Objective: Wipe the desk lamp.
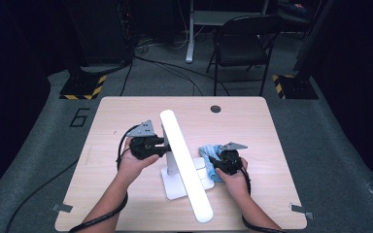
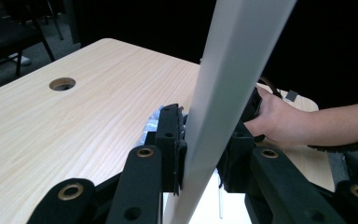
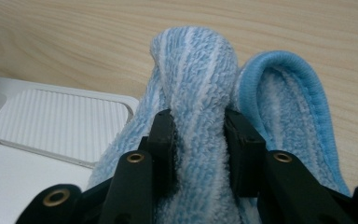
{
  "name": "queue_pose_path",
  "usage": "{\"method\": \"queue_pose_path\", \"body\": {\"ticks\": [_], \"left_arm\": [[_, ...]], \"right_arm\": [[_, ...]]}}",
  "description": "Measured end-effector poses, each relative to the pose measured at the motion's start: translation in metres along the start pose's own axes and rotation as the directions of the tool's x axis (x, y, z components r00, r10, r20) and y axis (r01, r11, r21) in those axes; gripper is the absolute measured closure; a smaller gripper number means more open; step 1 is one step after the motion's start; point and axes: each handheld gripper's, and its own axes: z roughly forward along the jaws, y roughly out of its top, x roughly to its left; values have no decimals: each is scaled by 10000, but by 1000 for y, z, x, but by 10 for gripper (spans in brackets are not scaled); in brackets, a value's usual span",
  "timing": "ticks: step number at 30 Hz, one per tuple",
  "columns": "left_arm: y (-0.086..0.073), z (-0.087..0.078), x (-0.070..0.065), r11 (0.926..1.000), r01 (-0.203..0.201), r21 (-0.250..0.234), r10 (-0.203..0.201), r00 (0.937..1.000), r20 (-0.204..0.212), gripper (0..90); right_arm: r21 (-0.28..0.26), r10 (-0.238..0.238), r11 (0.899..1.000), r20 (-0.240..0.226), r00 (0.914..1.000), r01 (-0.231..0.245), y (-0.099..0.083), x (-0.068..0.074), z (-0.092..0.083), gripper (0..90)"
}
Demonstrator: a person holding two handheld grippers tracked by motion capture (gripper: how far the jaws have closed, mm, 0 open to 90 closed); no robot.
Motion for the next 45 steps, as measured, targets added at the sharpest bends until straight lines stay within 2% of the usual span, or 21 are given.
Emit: {"method": "queue_pose_path", "body": {"ticks": [3, 5, 14, 20, 21, 26, 31, 38, 44, 45], "left_arm": [[0, 0, 1, 10000, 12, -19, -12, 10000, -76, 730], [0, 0, 1, 10000, 74, -17, -74, 9999, -106, 728], [0, -1, 1, 10000, 84, 4, -84, 9998, -186, 726], [0, -1, 1, 9999, 149, 6, -149, 9998, -136, 725], [0, -1, 1, 9999, 134, 7, -134, 9998, -144, 725], [1, 1, 1, 10000, 49, 26, -48, 9998, -191, 728], [1, 2, 1, 9999, 138, -59, -140, 9991, -397, 729], [3, 8, 4, 9998, 189, -114, -194, 9988, -458, 728], [9, 18, 4, 9999, 143, 8, -142, 9983, -566, 729], [10, 22, 4, 9998, 182, -71, -186, 9975, -682, 729]], "right_arm": [[73, 19, 10000, 37, 10000, -20, -1, 2, -2, 670], [118, -117, 9999, -51, 9999, 118, -1, 2, -5, 678], [253, -18, 9997, -369, 9993, 27, -11, 3, -19, 679], [56, 82, 10000, -668, 9977, -78, -22, 2, -38, 686], [-17, 240, 9997, -753, 9969, -242, -23, 1, -43, 687], [-312, 316, 9989, -756, 9966, -341, -23, 0, -53, 687], [-479, 148, 9987, -692, 9975, -182, -21, 5, -59, 683], [-614, -322, 9977, -803, 9962, 273, -21, 26, -62, 674], [-646, -407, 9973, -993, 9942, 344, -23, 33, -62, 672], [-547, -277, 9983, -1038, 9942, 221, -25, 36, -61, 671]]}}
